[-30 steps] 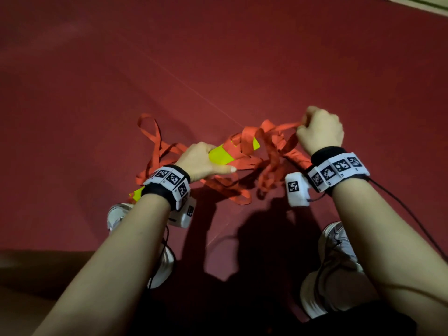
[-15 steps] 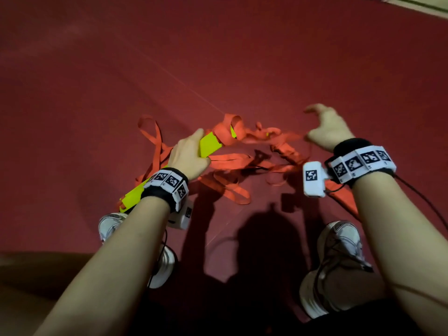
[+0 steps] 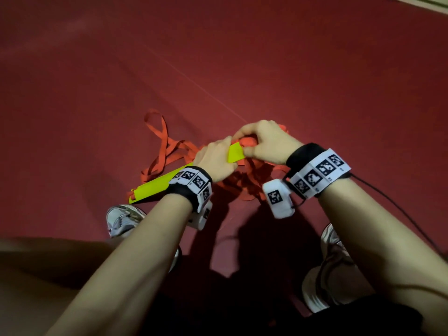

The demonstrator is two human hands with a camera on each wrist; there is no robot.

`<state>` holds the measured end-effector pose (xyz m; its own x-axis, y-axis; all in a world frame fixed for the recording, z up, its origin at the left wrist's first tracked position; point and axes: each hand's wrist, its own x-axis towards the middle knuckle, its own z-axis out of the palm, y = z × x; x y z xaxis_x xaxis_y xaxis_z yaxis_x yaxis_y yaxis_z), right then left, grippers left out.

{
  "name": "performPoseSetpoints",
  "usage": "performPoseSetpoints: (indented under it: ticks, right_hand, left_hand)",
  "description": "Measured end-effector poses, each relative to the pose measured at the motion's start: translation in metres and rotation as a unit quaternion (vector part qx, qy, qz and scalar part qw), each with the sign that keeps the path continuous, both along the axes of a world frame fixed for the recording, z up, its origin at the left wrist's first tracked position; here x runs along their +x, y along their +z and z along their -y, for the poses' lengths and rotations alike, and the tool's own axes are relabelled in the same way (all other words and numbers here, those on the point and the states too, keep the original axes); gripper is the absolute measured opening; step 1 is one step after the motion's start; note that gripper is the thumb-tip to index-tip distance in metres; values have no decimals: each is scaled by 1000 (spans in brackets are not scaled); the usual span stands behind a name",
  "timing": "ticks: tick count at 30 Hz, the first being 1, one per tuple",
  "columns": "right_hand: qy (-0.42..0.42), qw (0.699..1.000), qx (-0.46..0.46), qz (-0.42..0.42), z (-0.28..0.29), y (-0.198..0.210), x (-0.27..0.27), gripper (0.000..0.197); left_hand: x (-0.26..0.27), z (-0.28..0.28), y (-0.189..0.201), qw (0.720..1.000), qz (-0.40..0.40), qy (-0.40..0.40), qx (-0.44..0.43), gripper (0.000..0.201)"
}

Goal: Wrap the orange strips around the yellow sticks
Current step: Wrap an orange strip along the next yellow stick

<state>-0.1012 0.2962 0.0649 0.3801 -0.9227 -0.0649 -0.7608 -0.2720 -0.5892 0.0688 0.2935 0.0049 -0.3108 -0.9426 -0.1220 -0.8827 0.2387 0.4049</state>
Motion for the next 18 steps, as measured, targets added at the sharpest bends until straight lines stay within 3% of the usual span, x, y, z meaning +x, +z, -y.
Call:
performPoseSetpoints:
  ticks: [5, 9, 12, 15, 16, 18]
  right_hand:
    - [-52, 998, -15, 43, 4, 17, -22, 33]
    - [-199, 977, -60, 47, 15, 24, -62, 43]
    - [-274, 960, -44, -39, 22, 15, -100, 40]
    - [-224, 964, 43, -133, 19, 17, -100, 45]
    - [-191, 975, 44, -107, 19, 21, -91, 45]
    - [-110, 993, 27, 25, 16, 27, -65, 35]
  left_hand:
    - [3, 4, -2, 999, -19, 11, 40, 49]
    - [20, 4, -4, 996, -61, 64, 16, 40]
    - [30, 8, 9, 989, -93, 100, -55, 40]
    - [32, 13, 28, 981, -135, 92, -108, 38]
    - [30, 15, 33, 979, -140, 85, -118, 35]
    - [24, 16, 43, 978, -148, 73, -130, 28]
